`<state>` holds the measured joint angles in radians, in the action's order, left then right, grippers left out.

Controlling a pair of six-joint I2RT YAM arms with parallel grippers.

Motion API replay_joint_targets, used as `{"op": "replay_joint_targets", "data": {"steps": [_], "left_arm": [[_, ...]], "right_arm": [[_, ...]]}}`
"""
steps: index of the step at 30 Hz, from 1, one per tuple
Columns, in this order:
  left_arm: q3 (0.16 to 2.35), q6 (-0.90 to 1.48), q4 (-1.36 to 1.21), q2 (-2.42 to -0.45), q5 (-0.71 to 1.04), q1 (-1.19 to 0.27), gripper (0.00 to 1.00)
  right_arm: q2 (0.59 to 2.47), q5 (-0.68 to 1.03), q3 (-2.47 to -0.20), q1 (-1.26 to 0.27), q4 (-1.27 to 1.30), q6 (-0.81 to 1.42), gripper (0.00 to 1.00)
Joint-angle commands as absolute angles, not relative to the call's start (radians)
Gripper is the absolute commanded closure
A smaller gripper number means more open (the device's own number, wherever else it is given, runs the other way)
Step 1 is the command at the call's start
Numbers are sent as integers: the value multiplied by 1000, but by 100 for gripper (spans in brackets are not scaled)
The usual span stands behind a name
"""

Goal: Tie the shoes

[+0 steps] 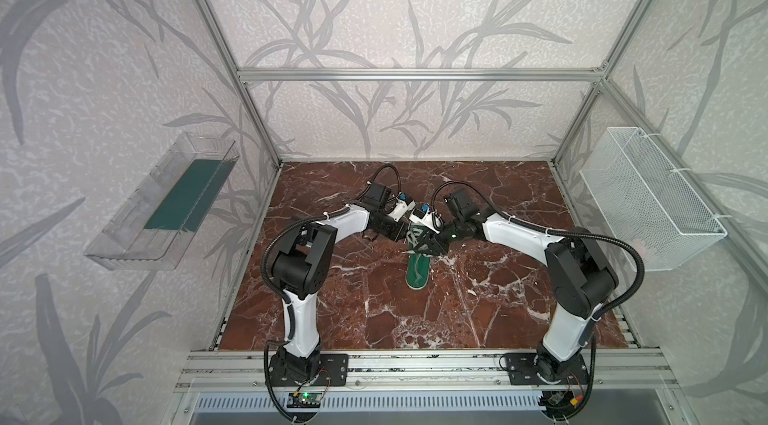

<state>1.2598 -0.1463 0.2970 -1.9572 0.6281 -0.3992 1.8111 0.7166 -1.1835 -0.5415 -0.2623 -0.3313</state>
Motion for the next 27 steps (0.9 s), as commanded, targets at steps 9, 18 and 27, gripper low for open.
{"op": "replay_joint_targets", "data": {"steps": [9,18,27], "left_arm": [[1284,-219,283,-1913,653,-403,100],[1298,-222,293,-1921,654,-405,100],[1303,-216,287,-1928,653,-403,100]], "right_arm": [[1816,813,-1117,-453,3,-14,58],[1905,717,-1193,-455,-64,16,85],[1917,797,-1194,-489,-59,-15,99]]}}
